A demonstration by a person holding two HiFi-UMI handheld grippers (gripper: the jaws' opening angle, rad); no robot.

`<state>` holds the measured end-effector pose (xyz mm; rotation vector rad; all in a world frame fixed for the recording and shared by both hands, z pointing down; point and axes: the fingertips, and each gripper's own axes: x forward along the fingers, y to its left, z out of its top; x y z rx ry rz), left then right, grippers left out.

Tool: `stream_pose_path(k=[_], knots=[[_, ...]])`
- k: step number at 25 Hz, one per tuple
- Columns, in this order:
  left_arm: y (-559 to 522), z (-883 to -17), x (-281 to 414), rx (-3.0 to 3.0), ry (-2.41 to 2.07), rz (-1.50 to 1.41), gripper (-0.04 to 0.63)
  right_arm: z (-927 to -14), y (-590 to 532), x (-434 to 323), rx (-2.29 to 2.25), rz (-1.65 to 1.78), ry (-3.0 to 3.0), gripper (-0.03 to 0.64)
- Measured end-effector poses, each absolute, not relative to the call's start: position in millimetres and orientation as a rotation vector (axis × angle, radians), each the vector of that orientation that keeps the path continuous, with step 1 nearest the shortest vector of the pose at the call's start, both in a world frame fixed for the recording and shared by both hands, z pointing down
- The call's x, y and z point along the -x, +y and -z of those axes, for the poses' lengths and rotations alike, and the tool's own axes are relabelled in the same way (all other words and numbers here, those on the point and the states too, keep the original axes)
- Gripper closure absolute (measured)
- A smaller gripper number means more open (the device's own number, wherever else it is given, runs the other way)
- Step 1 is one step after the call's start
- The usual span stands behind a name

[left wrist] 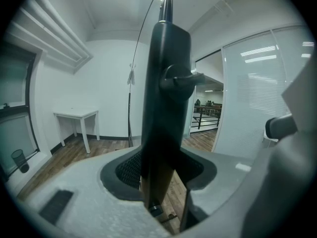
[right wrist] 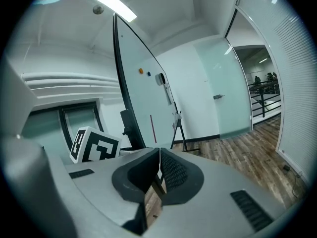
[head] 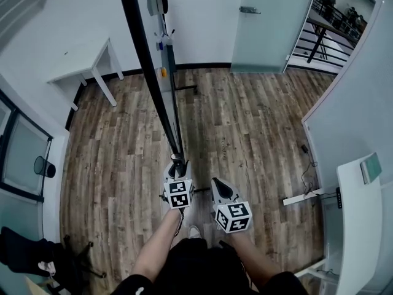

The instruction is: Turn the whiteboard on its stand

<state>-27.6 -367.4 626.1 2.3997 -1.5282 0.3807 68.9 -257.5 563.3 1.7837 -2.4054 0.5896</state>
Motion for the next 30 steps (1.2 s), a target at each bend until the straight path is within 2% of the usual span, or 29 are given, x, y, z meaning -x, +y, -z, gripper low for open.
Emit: stream_pose_path(k=[30], knots=[[-261, -632, 3, -2.366, -1.558, -0.380, 0.402, -577, -158, -92, -1.649, -0.590, -2.446, 0.603]])
